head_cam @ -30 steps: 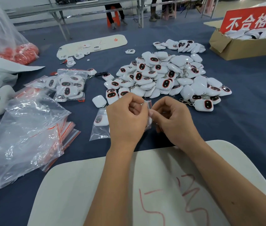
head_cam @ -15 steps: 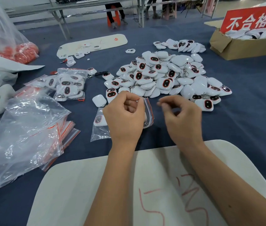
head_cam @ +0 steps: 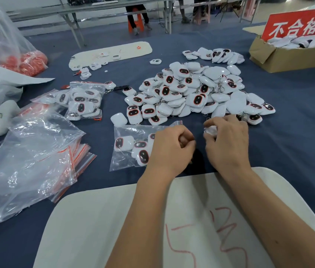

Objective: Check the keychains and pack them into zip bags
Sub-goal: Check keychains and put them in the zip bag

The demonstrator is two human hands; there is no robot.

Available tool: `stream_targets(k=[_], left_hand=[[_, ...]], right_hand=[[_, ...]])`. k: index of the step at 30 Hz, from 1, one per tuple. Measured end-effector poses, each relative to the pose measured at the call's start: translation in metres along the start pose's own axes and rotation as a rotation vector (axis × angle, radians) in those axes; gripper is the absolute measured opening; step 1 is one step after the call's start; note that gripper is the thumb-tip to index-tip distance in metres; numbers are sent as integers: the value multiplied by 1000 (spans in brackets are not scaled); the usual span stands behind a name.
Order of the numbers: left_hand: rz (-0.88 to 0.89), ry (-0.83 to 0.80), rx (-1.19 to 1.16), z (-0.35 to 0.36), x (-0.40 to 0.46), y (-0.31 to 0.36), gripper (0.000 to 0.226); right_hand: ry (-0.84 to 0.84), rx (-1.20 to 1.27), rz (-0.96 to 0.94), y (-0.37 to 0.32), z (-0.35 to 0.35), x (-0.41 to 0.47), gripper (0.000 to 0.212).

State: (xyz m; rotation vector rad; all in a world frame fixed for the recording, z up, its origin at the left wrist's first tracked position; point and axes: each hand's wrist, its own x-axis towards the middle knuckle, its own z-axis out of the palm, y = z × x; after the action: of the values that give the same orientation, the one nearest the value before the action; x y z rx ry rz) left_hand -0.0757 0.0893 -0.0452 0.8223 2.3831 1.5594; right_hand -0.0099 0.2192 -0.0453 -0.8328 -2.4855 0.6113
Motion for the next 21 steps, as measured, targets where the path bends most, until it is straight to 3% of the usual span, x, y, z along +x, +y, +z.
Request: stream_targets(k=[6,10,14,21], left_hand=[[-45,240,-77,-16,8,-8,9],[-131,134,-162,-24,7,-5,16],[-231,134,-304,-28,7,-4,16],[-216,179,-381,-26,7,-6,4]], right_hand=[[-101,579,-230,-6,2,-5,61],[-319,944,-275,-9,9,-7,59],[-353,1058,-209,-8,9,-2,52],[-353,1071,-10,-2,10,2,32]])
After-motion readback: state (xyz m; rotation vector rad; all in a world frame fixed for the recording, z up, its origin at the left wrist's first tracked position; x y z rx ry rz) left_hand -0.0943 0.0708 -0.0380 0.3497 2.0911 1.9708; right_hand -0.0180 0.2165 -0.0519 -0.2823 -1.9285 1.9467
